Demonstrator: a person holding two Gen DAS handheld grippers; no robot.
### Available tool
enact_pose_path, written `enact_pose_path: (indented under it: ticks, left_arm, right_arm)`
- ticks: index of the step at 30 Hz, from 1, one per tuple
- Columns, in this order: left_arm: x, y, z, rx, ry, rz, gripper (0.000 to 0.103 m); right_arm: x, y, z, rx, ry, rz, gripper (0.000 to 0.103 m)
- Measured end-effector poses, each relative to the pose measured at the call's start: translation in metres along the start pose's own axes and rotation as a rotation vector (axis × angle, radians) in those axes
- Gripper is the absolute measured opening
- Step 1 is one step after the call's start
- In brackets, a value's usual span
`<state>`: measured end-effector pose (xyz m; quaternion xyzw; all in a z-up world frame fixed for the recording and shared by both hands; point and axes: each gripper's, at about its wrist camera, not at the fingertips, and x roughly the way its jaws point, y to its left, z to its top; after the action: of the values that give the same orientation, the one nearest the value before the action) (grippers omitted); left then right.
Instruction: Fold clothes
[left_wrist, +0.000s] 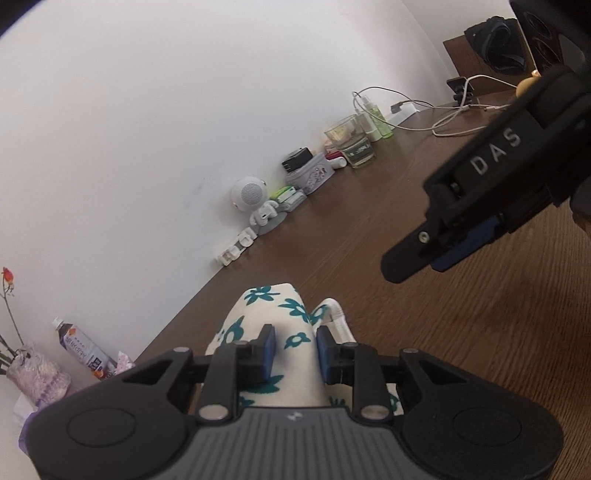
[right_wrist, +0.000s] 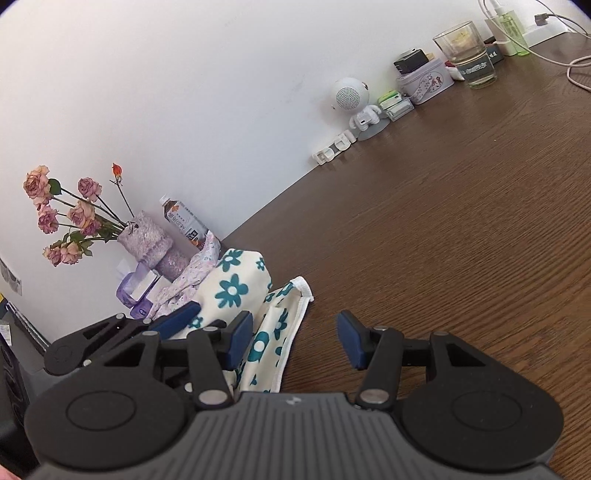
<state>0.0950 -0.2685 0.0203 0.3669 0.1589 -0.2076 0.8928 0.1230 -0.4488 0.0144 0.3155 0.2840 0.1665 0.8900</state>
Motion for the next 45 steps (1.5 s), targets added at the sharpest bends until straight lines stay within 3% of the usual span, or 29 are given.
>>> enact_pose_path:
  ticks: [5, 11, 12, 14, 18, 21, 27, 30, 32, 34, 38, 42, 45]
  left_arm:
    - [0.004, -0.010, 0.000, -0.012, 0.005, -0.072, 0.024]
    - [-0.026, 0.034, 0.003, -0.206, -0.039, -0.134, 0.026]
    - [-0.030, 0.044, 0.000, -0.244, -0.037, -0.134, 0.029]
    - [-0.030, 0.061, -0.009, -0.311, -0.010, -0.150, 0.049]
    - [-0.028, 0.091, -0.027, -0.434, 0.041, -0.188, 0.047]
    - [-0.019, 0.084, -0.032, -0.429, 0.060, -0.251, 0.036]
    - [-0.011, 0.079, -0.035, -0.439, 0.050, -0.289, 0.036]
    - [-0.031, 0.106, -0.044, -0.544, -0.009, -0.323, 0.038]
    - [-0.041, 0.130, -0.055, -0.623, -0.031, -0.306, 0.053]
    - [-0.041, 0.153, -0.069, -0.711, -0.024, -0.291, 0.057]
    - [-0.012, 0.183, -0.108, -0.950, 0.060, -0.396, 0.057]
    - [-0.003, 0.184, -0.122, -1.016, 0.081, -0.477, 0.057]
    - [0.004, 0.186, -0.133, -1.065, 0.096, -0.538, 0.051]
  right_arm:
    - [-0.003, -0.006, 0.001, 0.014, -0.015, -0.010, 0.053]
    - [-0.003, -0.012, 0.001, 0.027, -0.015, -0.030, 0.053]
    - [-0.003, -0.012, 0.001, 0.026, -0.012, -0.031, 0.053]
    - [-0.002, -0.010, 0.000, 0.019, -0.010, -0.028, 0.053]
    - [0.000, 0.000, -0.004, -0.013, -0.020, -0.016, 0.053]
    - [0.002, 0.010, -0.007, -0.042, -0.033, -0.013, 0.052]
    - [0.013, 0.020, -0.014, -0.042, -0.016, -0.040, 0.052]
    - [0.014, 0.026, -0.017, -0.038, -0.013, -0.039, 0.052]
    - [0.016, 0.033, -0.020, -0.034, -0.008, -0.022, 0.053]
    - [0.020, 0.042, -0.023, -0.030, -0.003, -0.005, 0.053]
    - [0.039, 0.053, -0.028, -0.019, 0.013, -0.038, 0.053]
    - [0.052, 0.045, -0.030, 0.030, 0.031, -0.077, 0.053]
    - [0.056, 0.043, -0.034, 0.046, 0.036, -0.075, 0.042]
